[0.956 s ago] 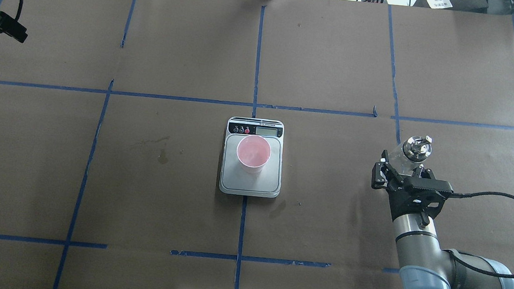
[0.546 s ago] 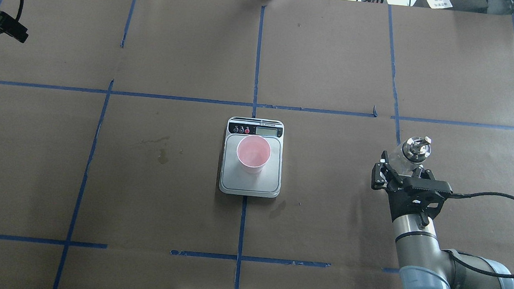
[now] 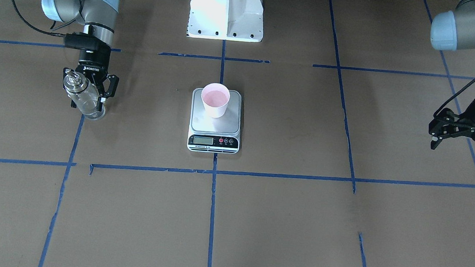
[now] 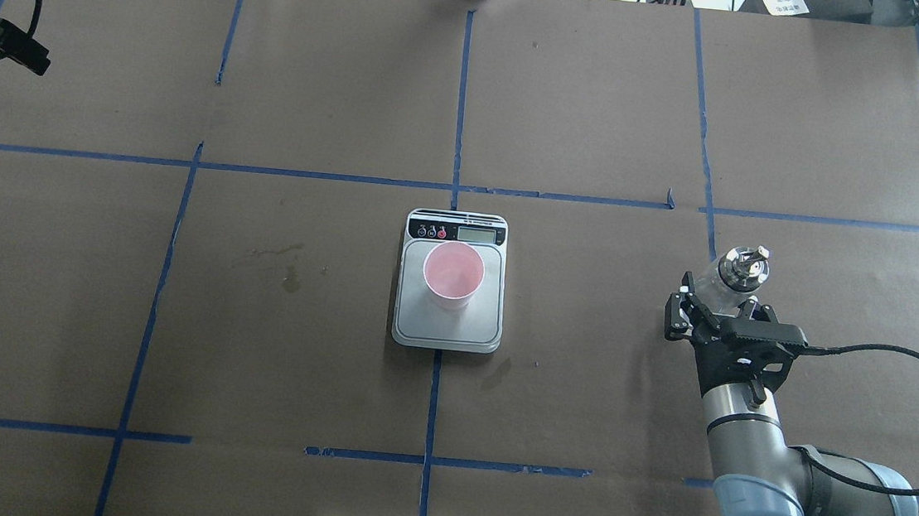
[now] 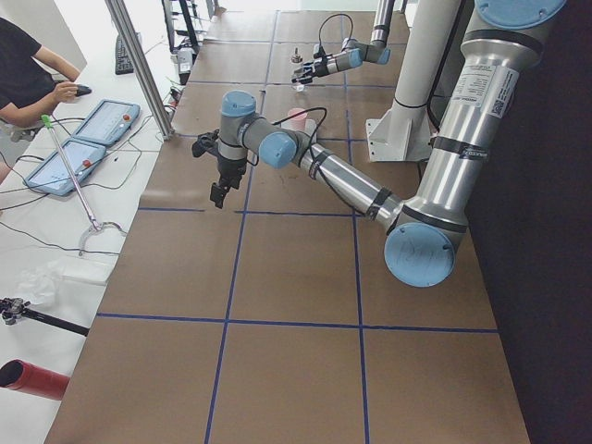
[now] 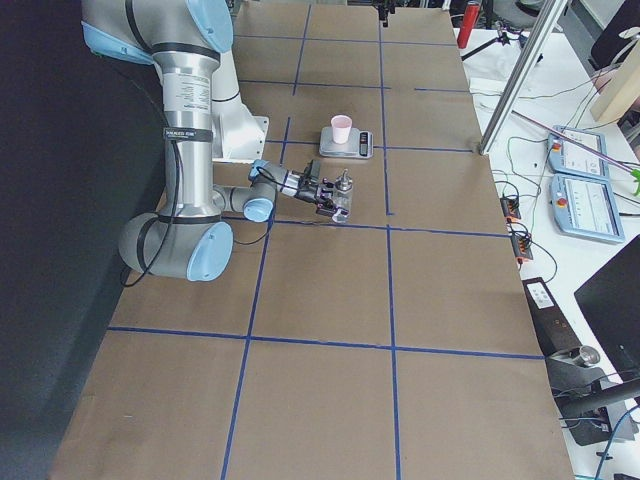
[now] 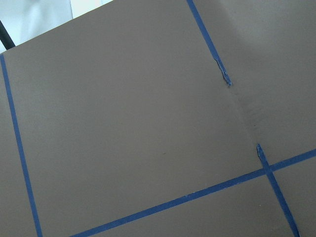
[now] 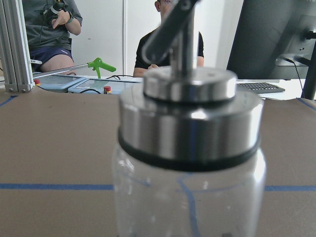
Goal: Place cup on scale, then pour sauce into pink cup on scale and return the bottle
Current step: 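Lower the bottle onto the table and open the right gripper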
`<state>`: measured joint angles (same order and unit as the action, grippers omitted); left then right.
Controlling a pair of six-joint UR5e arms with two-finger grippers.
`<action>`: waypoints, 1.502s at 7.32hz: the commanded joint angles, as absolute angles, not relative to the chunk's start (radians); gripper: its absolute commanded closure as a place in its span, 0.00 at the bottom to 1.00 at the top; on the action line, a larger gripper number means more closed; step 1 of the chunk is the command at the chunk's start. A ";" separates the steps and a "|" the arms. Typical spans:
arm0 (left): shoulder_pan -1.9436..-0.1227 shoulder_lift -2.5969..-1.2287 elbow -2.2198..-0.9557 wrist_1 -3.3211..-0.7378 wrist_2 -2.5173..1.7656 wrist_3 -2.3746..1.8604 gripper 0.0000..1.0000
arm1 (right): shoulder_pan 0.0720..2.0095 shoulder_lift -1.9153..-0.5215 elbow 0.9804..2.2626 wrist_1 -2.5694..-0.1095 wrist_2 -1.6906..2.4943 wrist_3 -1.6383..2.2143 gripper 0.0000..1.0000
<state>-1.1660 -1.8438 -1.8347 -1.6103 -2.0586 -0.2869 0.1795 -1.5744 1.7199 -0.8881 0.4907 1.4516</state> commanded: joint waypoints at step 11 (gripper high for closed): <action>-1.178 -1.844 -1.844 -1.608 -2.059 -0.282 0.01 | 0.071 -1.618 1.732 -0.749 0.367 1.388 0.00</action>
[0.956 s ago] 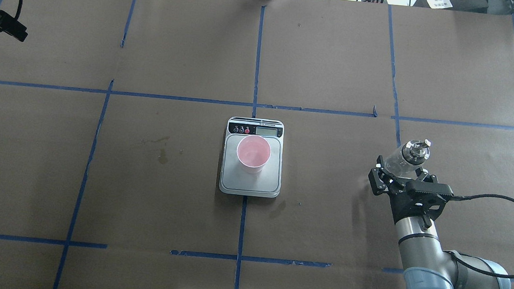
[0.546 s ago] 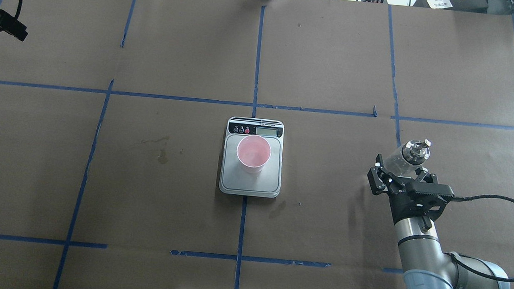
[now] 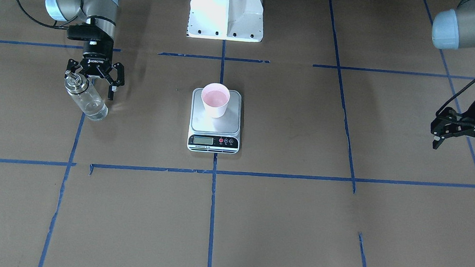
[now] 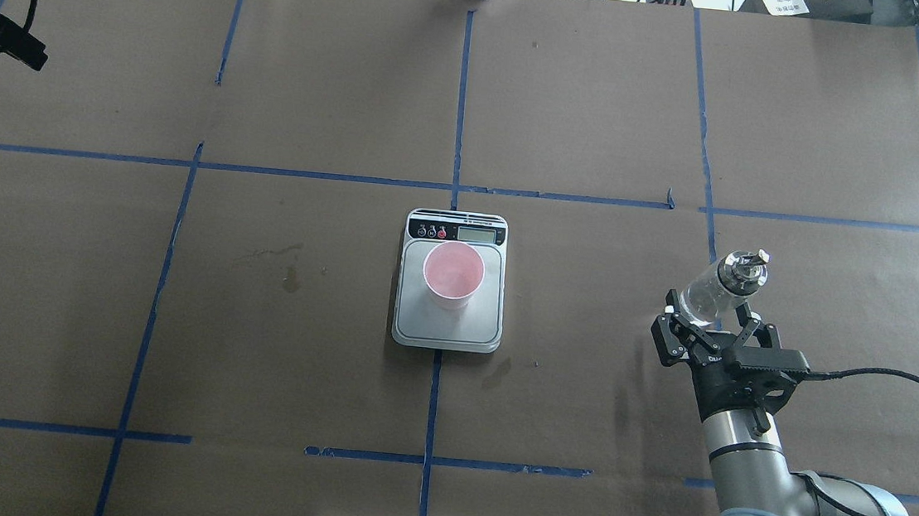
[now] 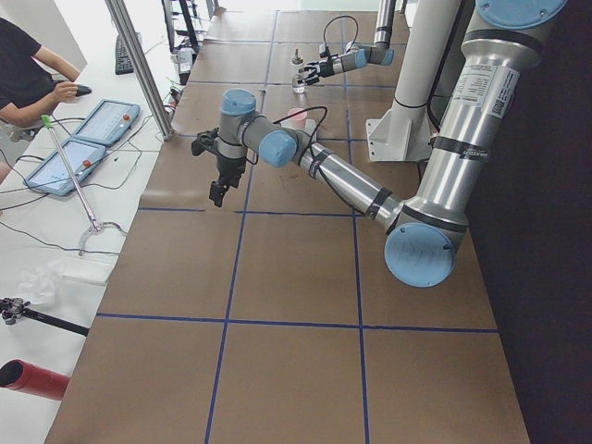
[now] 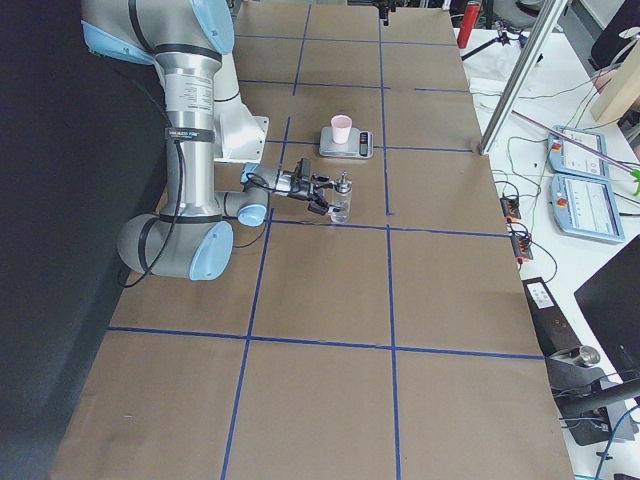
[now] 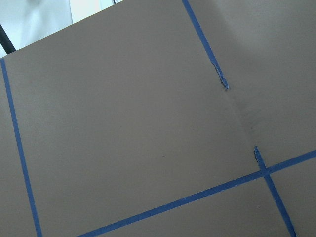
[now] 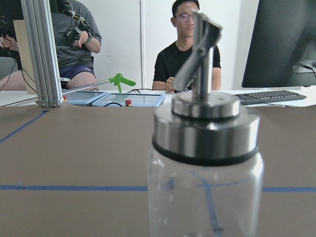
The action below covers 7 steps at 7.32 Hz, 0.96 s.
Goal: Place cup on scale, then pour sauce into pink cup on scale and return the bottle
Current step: 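Lower the bottle onto the table and open the right gripper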
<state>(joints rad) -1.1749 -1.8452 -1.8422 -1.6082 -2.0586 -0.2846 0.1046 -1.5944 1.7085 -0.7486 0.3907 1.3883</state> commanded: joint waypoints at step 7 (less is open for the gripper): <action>-1.178 -1.844 -1.848 -1.606 -2.062 -0.284 0.01 | -0.048 -1.974 1.754 -0.392 0.374 1.376 0.00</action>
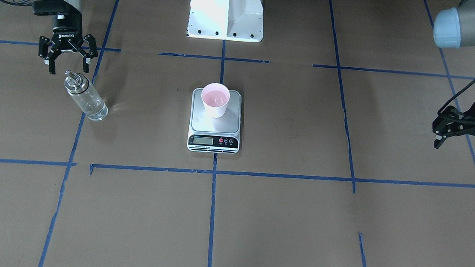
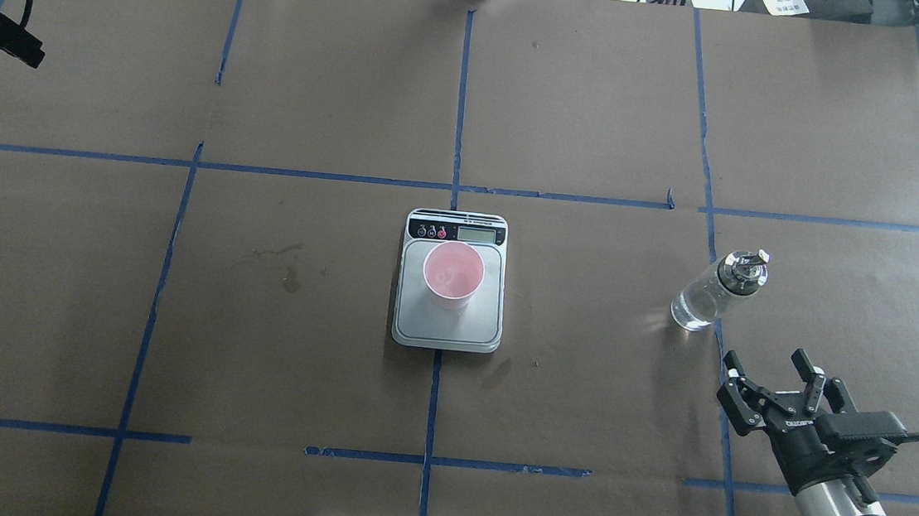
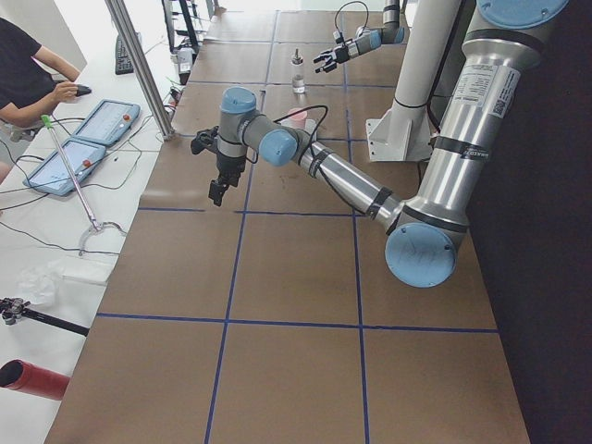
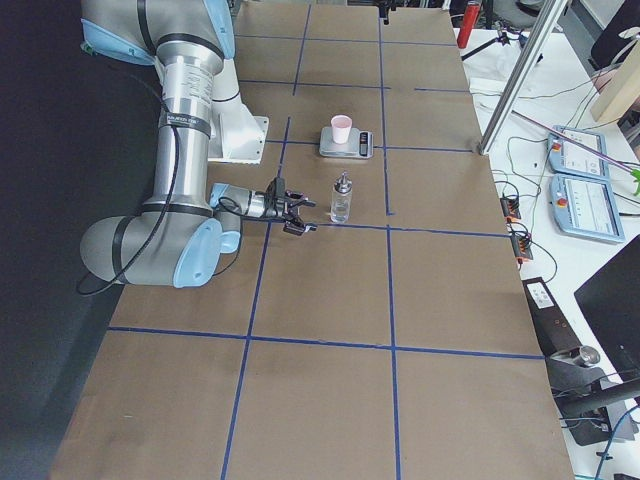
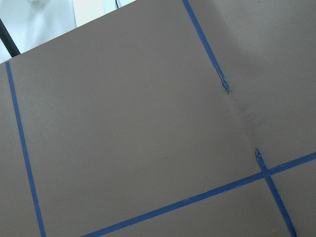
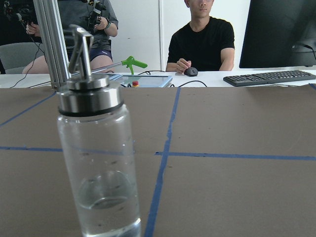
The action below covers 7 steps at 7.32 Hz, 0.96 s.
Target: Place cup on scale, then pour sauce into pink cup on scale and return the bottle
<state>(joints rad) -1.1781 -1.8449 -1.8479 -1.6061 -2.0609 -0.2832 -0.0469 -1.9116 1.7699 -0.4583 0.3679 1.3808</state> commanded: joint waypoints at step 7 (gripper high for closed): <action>-1.175 -1.838 -1.819 -1.608 -2.063 -0.272 0.01 | 0.492 -1.820 1.724 -0.334 0.988 1.068 0.00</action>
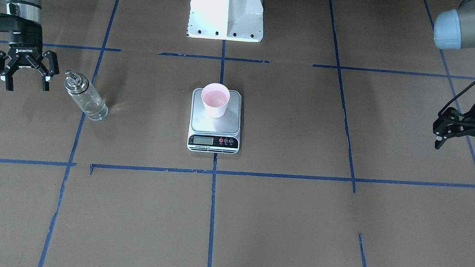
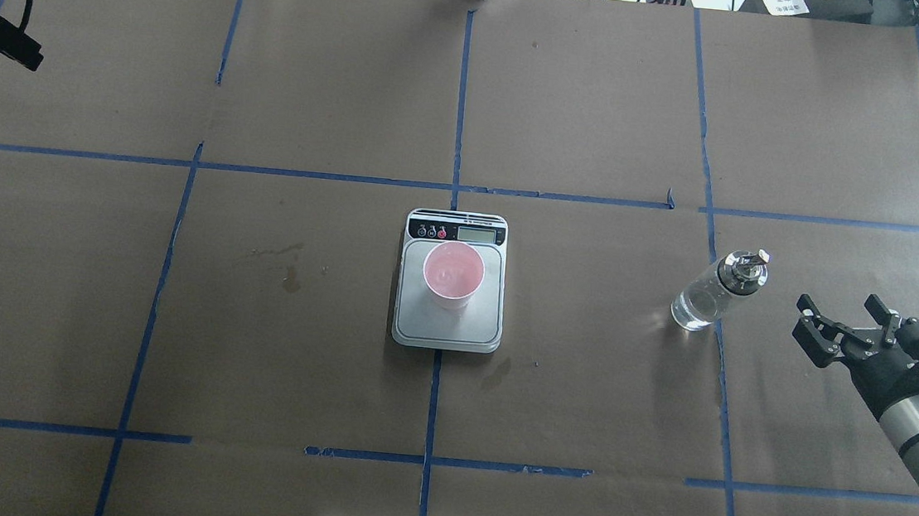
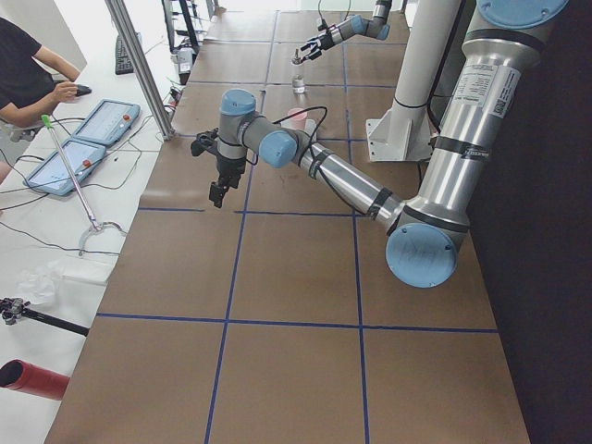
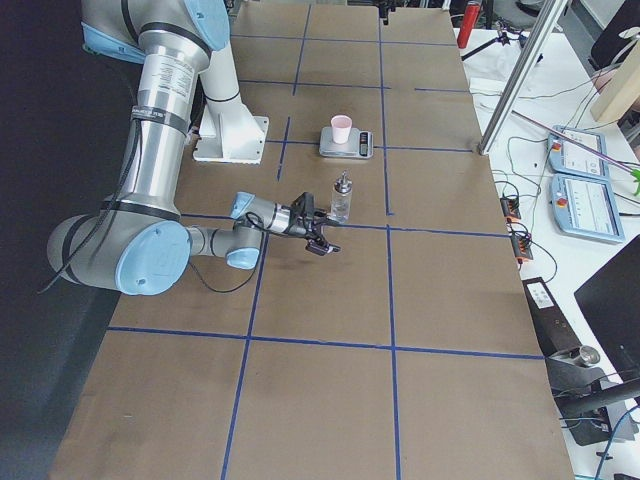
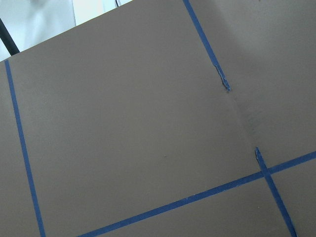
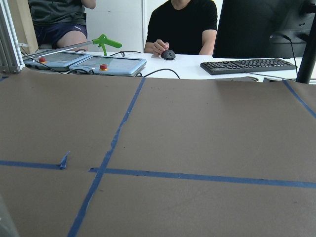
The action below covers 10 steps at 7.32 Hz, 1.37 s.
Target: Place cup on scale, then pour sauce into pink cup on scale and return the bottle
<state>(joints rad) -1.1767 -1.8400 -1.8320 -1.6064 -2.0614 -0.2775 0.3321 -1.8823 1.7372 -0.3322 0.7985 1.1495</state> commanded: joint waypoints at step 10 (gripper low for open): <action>-1.506 -1.792 -1.577 -1.608 -2.285 0.041 0.01 | 1.530 -1.496 1.483 -1.022 2.254 0.276 0.00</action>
